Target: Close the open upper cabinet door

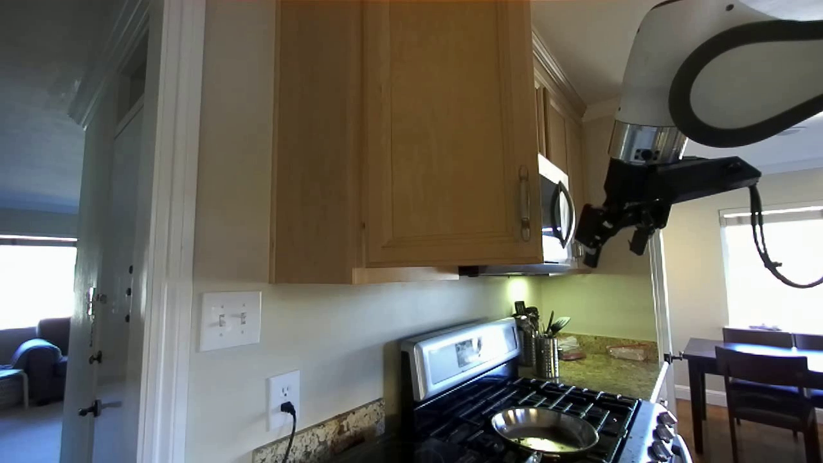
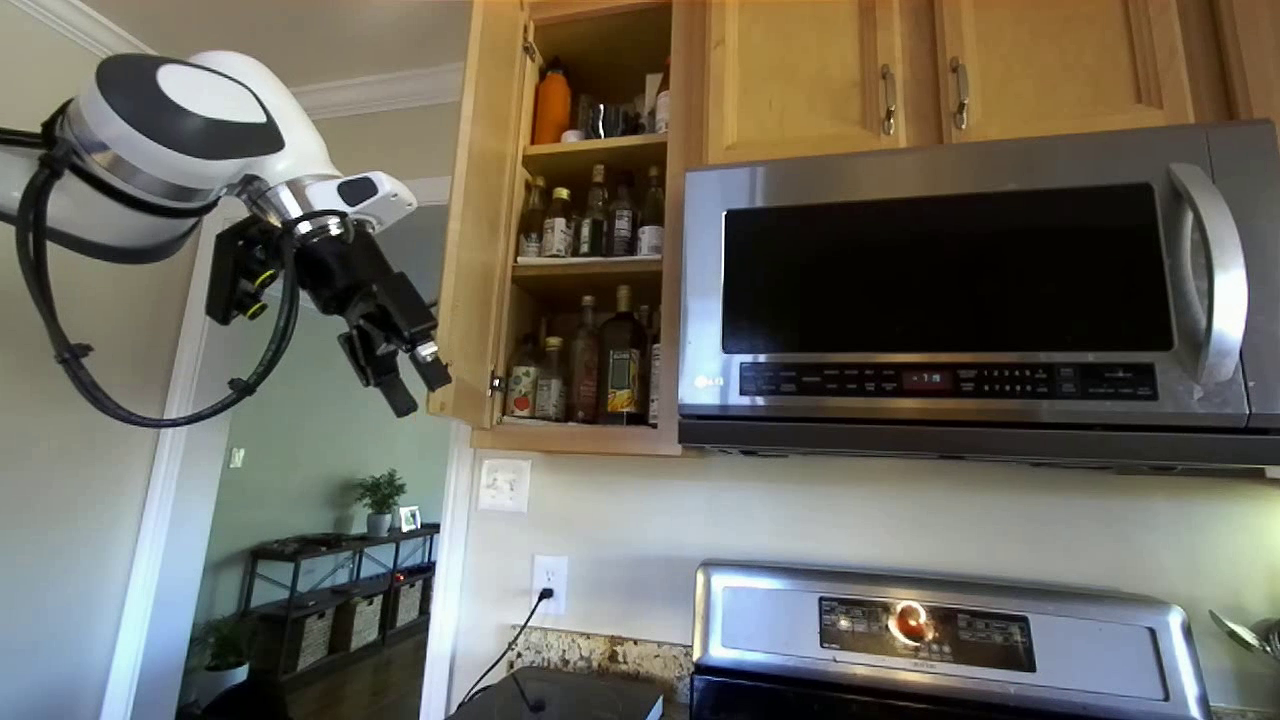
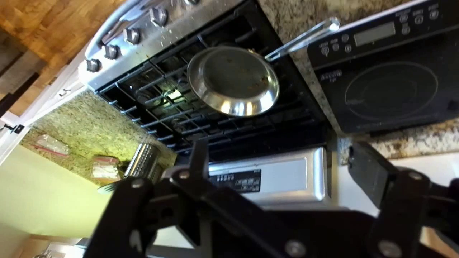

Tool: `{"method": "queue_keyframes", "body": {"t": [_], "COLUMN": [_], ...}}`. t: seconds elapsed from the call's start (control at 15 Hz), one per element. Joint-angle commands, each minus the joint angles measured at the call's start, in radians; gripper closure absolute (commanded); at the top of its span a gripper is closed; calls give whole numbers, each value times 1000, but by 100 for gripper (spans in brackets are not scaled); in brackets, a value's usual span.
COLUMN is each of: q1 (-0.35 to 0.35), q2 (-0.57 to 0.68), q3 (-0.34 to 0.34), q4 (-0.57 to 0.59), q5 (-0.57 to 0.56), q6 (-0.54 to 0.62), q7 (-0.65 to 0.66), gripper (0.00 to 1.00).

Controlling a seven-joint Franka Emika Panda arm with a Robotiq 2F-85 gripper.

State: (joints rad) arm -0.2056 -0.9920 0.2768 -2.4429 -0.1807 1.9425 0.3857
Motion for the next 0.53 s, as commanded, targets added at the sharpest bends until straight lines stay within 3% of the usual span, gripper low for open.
{"method": "queue_keyframes", "body": {"t": [0.0, 0.13, 0.2, 0.33, 0.47], "q1": [112, 172, 199, 227, 242], "q2": [-21, -25, -22, -12, 14], "q3": [-11, -5, 4, 23, 33], "q4": [0, 3, 7, 20, 52], "q5": [-4, 15, 26, 37, 58], "q6": [-157, -186, -170, -115, -54], "q7": [-95, -117, -107, -70, -45], "gripper": [0, 1, 25, 30, 45]}}
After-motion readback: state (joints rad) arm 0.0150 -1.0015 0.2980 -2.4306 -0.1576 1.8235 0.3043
